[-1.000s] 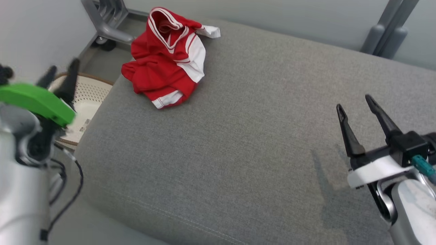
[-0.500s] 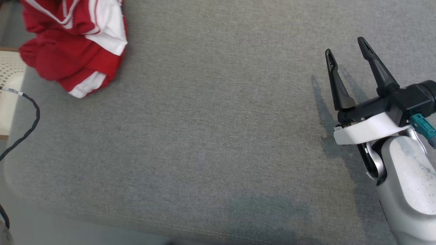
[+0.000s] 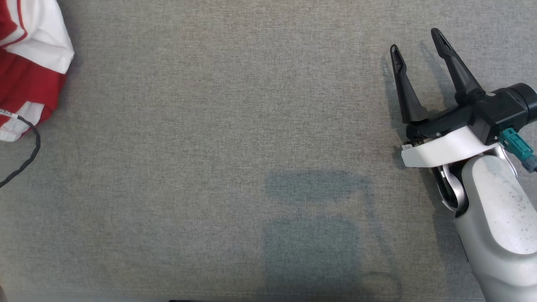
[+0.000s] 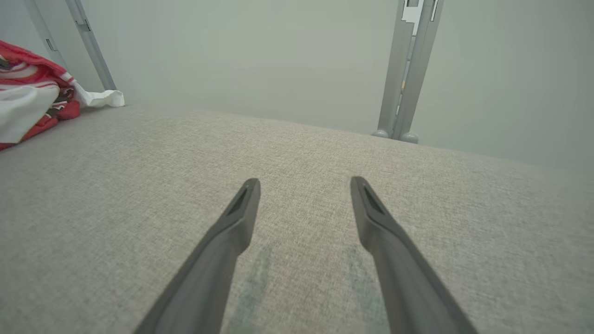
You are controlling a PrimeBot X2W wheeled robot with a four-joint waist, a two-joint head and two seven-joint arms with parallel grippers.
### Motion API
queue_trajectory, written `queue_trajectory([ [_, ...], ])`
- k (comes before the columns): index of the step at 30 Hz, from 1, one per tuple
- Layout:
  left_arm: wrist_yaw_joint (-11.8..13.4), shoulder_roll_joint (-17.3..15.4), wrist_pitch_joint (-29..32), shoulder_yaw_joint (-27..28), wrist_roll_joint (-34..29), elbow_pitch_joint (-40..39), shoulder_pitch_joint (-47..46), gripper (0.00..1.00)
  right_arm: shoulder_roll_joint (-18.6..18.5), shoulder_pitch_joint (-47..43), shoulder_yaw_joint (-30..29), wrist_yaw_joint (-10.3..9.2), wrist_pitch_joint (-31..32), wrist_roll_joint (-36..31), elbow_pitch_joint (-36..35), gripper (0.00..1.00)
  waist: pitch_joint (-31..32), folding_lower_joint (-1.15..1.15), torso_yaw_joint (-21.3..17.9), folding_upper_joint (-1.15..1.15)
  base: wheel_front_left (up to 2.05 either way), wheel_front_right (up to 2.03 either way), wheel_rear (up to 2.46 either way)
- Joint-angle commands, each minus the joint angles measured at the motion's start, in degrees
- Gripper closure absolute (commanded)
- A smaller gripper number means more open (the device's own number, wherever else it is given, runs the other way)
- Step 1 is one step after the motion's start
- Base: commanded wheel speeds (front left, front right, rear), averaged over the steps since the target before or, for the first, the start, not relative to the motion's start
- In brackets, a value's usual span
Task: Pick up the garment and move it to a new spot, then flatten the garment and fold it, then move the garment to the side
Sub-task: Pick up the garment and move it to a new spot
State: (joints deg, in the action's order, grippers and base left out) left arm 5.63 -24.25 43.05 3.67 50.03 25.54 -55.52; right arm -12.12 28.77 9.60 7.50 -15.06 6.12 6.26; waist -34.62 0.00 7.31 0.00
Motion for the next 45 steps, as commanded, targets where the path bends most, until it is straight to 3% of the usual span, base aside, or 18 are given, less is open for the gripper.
queue_trajectory([
  [1,0.3,-1.0,-0.5,-0.4,-1.2,0.2,0.9,0.7,-0.1,0.8,-0.1,-0.02,-0.2,0.2,0.0,0.0,-0.9,0.0,-1.1,0.0,0.0,0.0,0.0],
  [2,0.5,-1.4,-0.9,-0.7,-2.0,0.4,0.9,0.96,-0.1,0.7,-0.1,-0.02,-0.2,0.3,0.0,0.0,-0.9,0.0,-1.3,0.0,0.0,0.0,0.0],
  [3,0.4,-1.7,-1.1,-1.2,-2.6,0.6,1.0,1.0,-0.1,0.6,-0.2,-0.02,-0.2,0.4,0.1,0.0,-0.8,0.0,-1.4,0.0,0.0,0.0,0.0],
  [15,-2.8,-3.0,-3.1,-2.3,-3.3,-2.4,-3.1,1.0,1.4,-1.7,-0.7,-0.02,-0.2,0.8,1.2,0.0,3.9,0.0,-1.4,0.0,0.0,0.0,0.0],
  [28,-3.5,3.7,0.7,-5.4,1.7,-14.4,-3.6,1.0,4.0,-4.9,-2.6,-0.02,-0.2,1.9,1.5,0.0,11.6,0.0,-4.6,0.0,0.0,0.0,0.0],
  [35,-1.4,9.1,5.2,-8.3,6.1,-23.8,-2.0,1.0,5.5,-7.2,-3.7,-0.02,-0.2,2.2,1.7,0.0,14.5,0.0,-8.1,0.0,0.0,0.0,0.0],
  [45,6.8,18.4,10.6,-13.4,12.7,-40.9,2.6,1.0,7.2,-10.5,-5.5,-0.02,-0.2,2.5,1.8,0.0,17.5,0.0,-14.8,0.0,0.0,0.0,0.0],
])
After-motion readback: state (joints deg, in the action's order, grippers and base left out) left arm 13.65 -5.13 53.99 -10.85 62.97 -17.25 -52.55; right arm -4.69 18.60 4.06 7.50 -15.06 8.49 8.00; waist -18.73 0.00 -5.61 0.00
